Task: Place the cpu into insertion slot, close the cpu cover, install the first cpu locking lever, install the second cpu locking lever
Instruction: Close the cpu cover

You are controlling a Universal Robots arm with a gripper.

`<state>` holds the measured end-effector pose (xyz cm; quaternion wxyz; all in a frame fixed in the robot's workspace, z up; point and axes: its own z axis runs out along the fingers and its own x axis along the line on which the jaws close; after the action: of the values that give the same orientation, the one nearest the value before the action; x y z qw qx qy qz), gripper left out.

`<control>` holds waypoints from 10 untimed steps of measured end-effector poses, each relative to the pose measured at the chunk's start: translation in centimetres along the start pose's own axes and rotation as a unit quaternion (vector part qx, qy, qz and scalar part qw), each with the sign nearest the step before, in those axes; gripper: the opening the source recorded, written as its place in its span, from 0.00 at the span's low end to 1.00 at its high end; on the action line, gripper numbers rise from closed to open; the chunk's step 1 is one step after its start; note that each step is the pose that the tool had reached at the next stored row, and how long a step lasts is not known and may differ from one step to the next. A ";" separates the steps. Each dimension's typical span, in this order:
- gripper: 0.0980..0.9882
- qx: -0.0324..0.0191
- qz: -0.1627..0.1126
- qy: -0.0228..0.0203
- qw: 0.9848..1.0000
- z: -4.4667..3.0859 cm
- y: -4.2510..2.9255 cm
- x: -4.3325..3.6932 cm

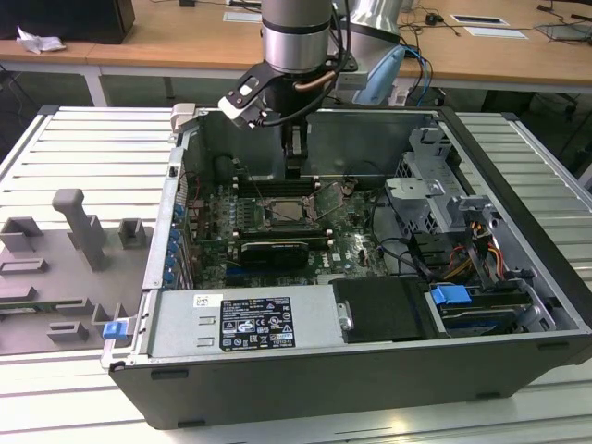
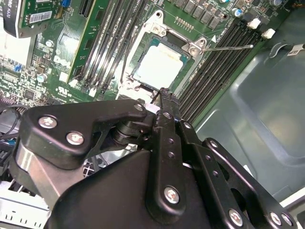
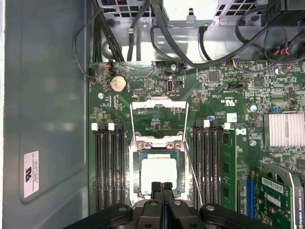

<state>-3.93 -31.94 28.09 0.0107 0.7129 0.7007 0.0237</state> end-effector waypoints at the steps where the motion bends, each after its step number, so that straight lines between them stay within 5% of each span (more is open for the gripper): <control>1: 0.01 0.000 0.000 0.000 1.000 -0.06 0.00 0.00; 5: 0.01 0.000 0.000 0.000 1.000 -0.44 0.06 0.01; 7: 0.01 0.000 0.000 0.000 1.000 -0.39 1.27 0.08; 10: 0.01 0.000 0.000 0.000 1.000 -0.35 1.86 0.20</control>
<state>-2.08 -31.77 28.54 0.0107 0.7128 0.7008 0.0237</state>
